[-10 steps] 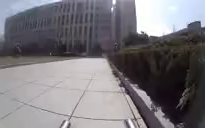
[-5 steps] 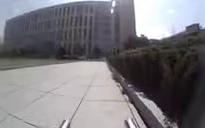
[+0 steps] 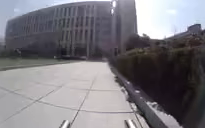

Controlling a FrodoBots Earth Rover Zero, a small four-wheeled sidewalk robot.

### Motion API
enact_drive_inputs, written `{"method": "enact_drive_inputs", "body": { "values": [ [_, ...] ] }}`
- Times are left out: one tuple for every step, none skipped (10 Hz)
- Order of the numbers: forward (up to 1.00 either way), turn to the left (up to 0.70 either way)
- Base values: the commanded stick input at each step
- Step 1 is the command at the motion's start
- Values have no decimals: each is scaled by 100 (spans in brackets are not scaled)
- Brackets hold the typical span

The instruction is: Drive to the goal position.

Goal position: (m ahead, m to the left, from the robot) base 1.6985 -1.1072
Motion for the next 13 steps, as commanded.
{"method": "enact_drive_inputs", "body": {
  "values": [
    [0, 0],
    [0, 0],
    [0, -13],
    [0, -48],
    [0, -70],
    [0, -70],
    [0, -70],
    [0, -70],
    [0, -70],
    [0, -70],
    [0, -70],
    [0, -3],
    [0, 0]
  ]
}}
